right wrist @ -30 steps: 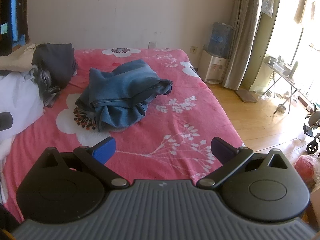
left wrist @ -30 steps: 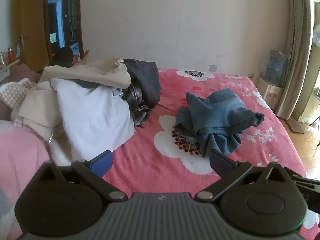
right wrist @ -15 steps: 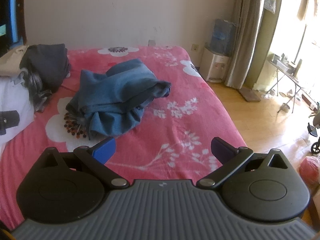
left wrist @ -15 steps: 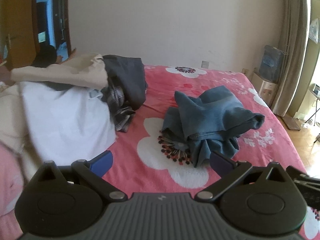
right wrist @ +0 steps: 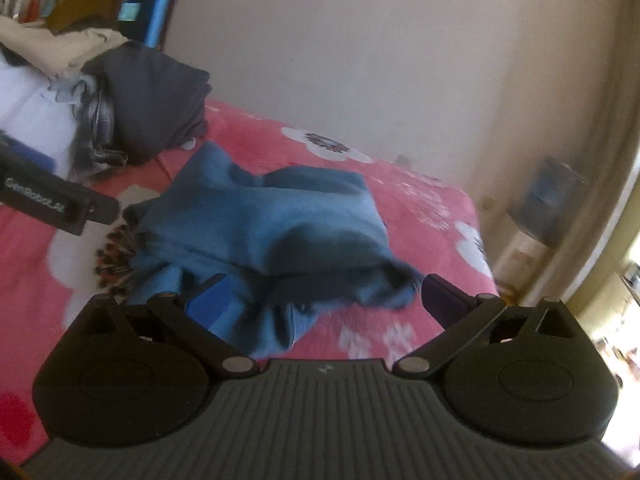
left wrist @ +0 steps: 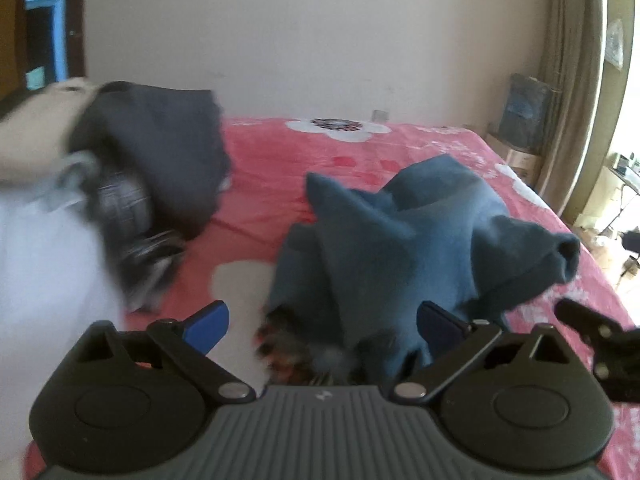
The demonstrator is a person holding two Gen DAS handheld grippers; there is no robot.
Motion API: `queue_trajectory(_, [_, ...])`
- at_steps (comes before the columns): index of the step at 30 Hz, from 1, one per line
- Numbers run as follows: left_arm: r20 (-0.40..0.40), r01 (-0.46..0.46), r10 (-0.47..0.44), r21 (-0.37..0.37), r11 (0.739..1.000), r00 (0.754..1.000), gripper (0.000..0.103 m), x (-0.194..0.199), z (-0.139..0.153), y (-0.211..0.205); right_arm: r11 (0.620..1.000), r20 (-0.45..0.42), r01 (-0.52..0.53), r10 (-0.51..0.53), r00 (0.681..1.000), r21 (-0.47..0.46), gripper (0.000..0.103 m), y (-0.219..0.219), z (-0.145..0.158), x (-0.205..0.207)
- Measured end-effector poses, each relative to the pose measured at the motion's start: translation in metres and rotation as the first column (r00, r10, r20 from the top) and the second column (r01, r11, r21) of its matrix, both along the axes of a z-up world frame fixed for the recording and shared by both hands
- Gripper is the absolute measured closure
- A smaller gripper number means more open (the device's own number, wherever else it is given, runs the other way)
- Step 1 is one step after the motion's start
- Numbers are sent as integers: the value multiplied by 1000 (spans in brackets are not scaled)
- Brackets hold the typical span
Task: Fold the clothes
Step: 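Reach both grippers to the jeans and grasp the denim with each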
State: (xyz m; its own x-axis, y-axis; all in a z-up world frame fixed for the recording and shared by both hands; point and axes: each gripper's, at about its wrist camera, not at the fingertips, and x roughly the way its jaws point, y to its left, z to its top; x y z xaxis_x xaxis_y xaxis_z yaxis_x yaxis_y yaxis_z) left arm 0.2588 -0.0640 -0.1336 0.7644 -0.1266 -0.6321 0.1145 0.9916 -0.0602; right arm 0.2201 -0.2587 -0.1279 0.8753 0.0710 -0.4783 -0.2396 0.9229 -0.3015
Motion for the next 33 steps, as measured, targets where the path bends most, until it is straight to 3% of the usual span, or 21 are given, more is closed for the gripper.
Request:
queue_trajectory(2, [-29,6,-6,-22,1000,1000,7,23,-3,-7,1000,0,6,-6,1000,17,2,-8,-1,30])
queue_trajectory(5, [-95,4,-9,-47,999,995,9,53,-8,-18,985,-54,41,-32,998,167,2,-31,5,80])
queue_trajectory(9, [-206,-11,12,6,1000,978,31,76,-8,-40,936,-184,73,-10,983,343,2,-54,-2,146])
queue_trajectory(11, [-260,-15,28,52,999,965,37,85,-6,-52,902,-298,105,28,954,418,6,-63,-14,175])
queue_trajectory(14, [-335,-19,60,124,992,940,53,96,-2,-71,846,-470,179,94,878,502,33,-79,-36,198])
queue_trajectory(16, [-369,-25,92,182,983,925,67,97,3,-87,814,-512,208,124,850,542,56,-91,-37,199])
queue_trajectory(17, [-382,-28,106,205,978,918,71,96,7,-94,807,-523,217,131,842,550,73,-98,-34,198])
queue_trajectory(19, [-408,-30,133,249,968,903,81,93,16,-110,766,-557,248,168,813,593,85,-115,-29,196])
queue_trajectory(21, [-436,-27,153,281,959,887,83,87,30,-126,732,-589,273,211,780,624,93,-131,-21,190])
queue_trajectory(25, [-487,-39,183,291,956,854,86,73,59,-155,742,-636,269,264,725,615,95,-156,-1,168])
queue_trajectory(29, [-524,80,50,223,972,850,87,48,89,-182,772,-689,258,297,661,580,99,-183,14,136])
queue_trajectory(31, [-567,164,-46,160,973,822,88,33,97,-189,811,-720,227,305,624,540,99,-193,18,120])
queue_trajectory(33, [-615,271,-159,93,958,772,87,16,104,-191,849,-754,190,308,581,493,103,-202,21,104])
